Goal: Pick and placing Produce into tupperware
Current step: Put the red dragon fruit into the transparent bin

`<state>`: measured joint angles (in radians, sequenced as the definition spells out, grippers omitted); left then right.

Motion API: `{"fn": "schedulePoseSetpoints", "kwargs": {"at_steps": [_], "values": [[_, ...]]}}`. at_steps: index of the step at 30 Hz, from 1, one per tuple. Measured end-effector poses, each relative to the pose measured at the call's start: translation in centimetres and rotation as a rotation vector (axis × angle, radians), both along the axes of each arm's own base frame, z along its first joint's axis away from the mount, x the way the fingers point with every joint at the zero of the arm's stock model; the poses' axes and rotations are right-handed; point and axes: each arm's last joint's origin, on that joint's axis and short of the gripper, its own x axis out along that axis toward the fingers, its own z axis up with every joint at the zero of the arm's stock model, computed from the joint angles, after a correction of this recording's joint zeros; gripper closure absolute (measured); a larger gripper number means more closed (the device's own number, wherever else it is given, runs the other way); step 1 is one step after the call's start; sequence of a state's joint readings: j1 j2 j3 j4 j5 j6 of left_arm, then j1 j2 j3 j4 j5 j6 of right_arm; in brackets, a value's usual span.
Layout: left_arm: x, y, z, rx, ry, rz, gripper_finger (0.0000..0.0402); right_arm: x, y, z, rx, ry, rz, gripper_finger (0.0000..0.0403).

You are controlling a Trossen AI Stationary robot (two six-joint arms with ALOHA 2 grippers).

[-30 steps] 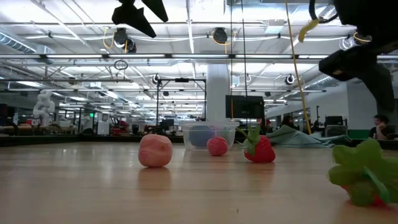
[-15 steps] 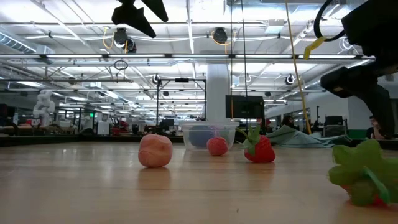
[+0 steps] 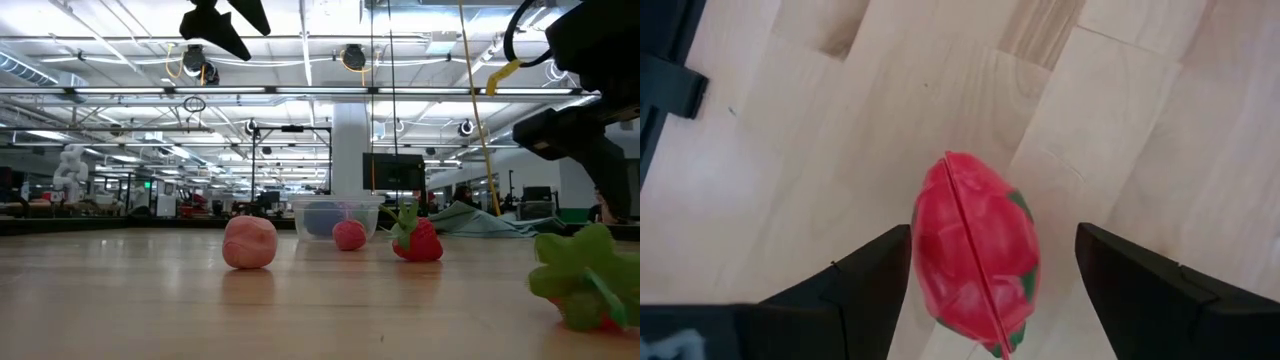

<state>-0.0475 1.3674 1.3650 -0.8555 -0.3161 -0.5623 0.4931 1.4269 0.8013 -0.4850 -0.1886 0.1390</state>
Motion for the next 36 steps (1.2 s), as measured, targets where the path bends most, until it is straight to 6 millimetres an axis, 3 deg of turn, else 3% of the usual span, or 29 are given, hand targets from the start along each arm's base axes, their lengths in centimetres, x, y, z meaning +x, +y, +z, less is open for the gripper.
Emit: {"fn": "schedulePoseSetpoints", "kwargs": {"at_steps": [21,36], "values": [[0.0,0.0,0.0,0.001,0.001,-0.002,0.0105,0.5,0.3,-1.7,-0.028,0.054,-0.001,0.0128],[0.0,0.0,0.0,0.002,0.001,-0.002,0.0105,-0.5,-0.3,-3.0,-0.046,0.086,-0.003,0.0128]]}}
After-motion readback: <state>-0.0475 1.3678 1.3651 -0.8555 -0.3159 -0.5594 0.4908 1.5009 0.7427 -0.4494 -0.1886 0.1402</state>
